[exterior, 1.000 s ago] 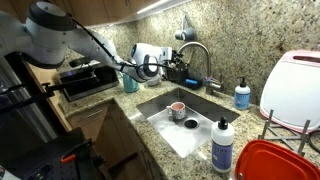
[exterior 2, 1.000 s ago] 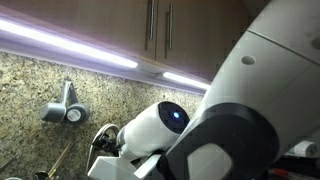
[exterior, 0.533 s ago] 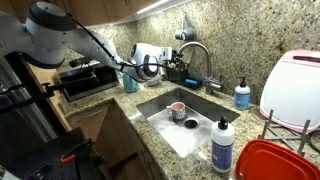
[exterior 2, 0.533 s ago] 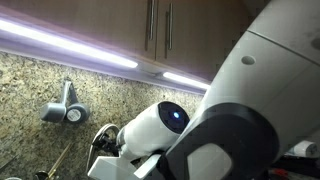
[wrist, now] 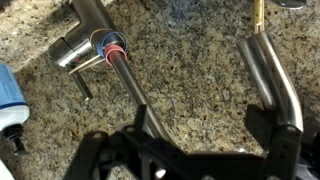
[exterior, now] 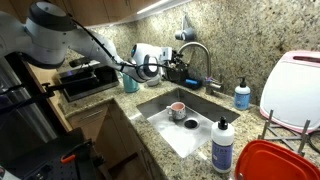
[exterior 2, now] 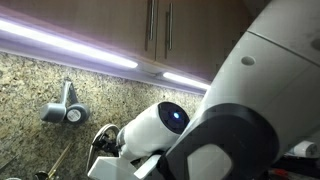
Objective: Put the right bottle into the sink
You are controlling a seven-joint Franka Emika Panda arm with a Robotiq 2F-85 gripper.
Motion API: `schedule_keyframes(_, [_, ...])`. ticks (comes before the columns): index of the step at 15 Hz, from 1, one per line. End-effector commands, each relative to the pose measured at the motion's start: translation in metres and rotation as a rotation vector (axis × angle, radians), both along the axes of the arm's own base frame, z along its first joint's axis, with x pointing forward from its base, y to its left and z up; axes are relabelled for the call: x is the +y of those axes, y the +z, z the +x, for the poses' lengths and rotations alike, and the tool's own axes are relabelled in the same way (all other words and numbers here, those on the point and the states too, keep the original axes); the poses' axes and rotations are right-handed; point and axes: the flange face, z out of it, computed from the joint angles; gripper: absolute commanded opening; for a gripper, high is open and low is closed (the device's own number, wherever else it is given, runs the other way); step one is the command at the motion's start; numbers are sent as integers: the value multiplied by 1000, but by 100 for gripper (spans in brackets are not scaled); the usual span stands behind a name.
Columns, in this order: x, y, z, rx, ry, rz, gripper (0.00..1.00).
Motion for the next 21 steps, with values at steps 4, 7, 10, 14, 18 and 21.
schedule_keyframes(4, [0,-4,-2,35,-19,-21,100])
schedule_keyframes(7, [-2,-18,-5,117,-46,-51,100])
schedule_keyframes(10, [-5,-40,-9,207,-83,-42,100])
schedule_keyframes(14, [-9,-67,-16,300,-123,-36,100])
schedule_keyframes(18, [-15,-97,-27,348,-145,22,100])
schedule_keyframes(21, [-24,-122,-37,387,-181,76,100])
